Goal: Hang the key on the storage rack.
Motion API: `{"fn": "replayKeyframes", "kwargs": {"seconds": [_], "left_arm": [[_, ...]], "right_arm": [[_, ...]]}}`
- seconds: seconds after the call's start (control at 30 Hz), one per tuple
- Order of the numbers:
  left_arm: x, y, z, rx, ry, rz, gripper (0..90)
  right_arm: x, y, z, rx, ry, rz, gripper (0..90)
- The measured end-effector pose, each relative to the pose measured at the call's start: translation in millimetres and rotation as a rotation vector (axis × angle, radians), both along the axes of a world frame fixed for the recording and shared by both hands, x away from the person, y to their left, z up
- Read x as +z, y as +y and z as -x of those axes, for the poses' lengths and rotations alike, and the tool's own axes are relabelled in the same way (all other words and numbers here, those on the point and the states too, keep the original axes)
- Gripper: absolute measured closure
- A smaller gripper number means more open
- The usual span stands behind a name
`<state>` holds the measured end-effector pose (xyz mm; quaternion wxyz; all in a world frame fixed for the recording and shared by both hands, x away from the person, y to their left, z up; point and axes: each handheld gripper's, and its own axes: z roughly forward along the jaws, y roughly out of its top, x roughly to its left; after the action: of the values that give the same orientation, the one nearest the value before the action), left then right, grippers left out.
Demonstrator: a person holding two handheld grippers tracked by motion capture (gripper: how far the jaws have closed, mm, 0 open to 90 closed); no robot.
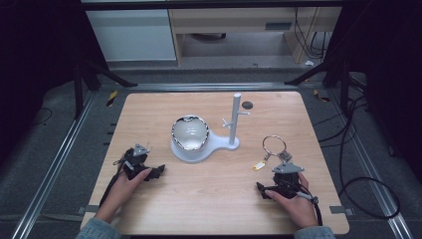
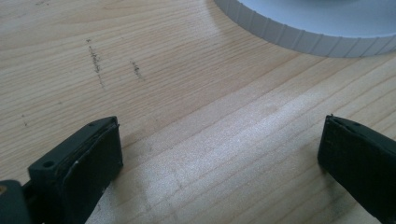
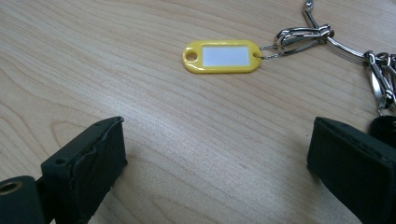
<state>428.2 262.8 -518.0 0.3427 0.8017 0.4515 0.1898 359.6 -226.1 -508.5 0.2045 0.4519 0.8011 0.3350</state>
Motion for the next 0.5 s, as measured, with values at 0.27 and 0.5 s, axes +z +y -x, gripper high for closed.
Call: {"fn": "replayKeyframes", "kwargs": {"seconds": [0.27, 0.5], "left_arm": [[0.0, 0.0, 0.0, 0.000, 0.000, 0.000, 0.0], [0.1, -0.1, 0.5, 0.003, 0.001, -0.001, 0.0]], "right_arm": [[2.0, 0.6, -0.7, 0.008, -0.003, 0.000, 12.2], [15.4, -1.3, 2.1, 0.011, -0.011, -0.044, 22.2]]}}
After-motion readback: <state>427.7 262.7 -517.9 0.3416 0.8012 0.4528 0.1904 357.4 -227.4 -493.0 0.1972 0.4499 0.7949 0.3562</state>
